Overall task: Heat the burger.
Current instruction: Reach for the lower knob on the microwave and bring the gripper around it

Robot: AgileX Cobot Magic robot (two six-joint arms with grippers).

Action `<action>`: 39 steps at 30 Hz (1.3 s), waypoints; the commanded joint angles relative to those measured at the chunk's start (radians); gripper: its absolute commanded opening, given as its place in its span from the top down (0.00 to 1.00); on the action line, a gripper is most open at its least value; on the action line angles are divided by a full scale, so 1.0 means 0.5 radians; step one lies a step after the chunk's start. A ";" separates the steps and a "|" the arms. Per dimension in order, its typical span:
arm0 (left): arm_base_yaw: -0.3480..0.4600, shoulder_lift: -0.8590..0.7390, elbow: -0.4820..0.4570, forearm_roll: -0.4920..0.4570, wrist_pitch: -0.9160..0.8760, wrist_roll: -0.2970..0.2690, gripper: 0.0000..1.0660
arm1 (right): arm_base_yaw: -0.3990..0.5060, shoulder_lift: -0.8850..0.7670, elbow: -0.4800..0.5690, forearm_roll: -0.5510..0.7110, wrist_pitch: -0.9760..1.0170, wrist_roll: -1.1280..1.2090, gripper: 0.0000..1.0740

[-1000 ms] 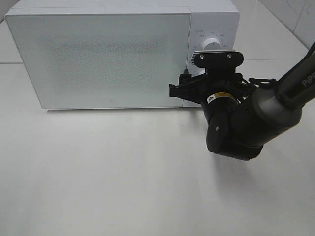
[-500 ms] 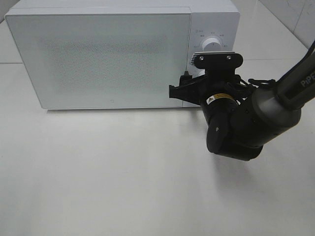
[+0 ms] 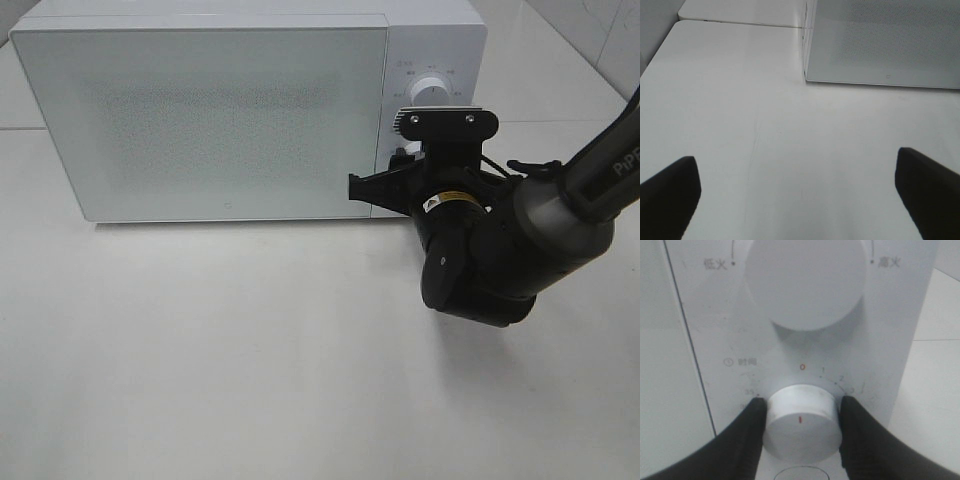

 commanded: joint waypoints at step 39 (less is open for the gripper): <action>0.006 -0.054 0.000 -0.008 -0.022 -0.006 0.06 | -0.020 0.004 -0.032 -0.602 -0.356 3.142 1.00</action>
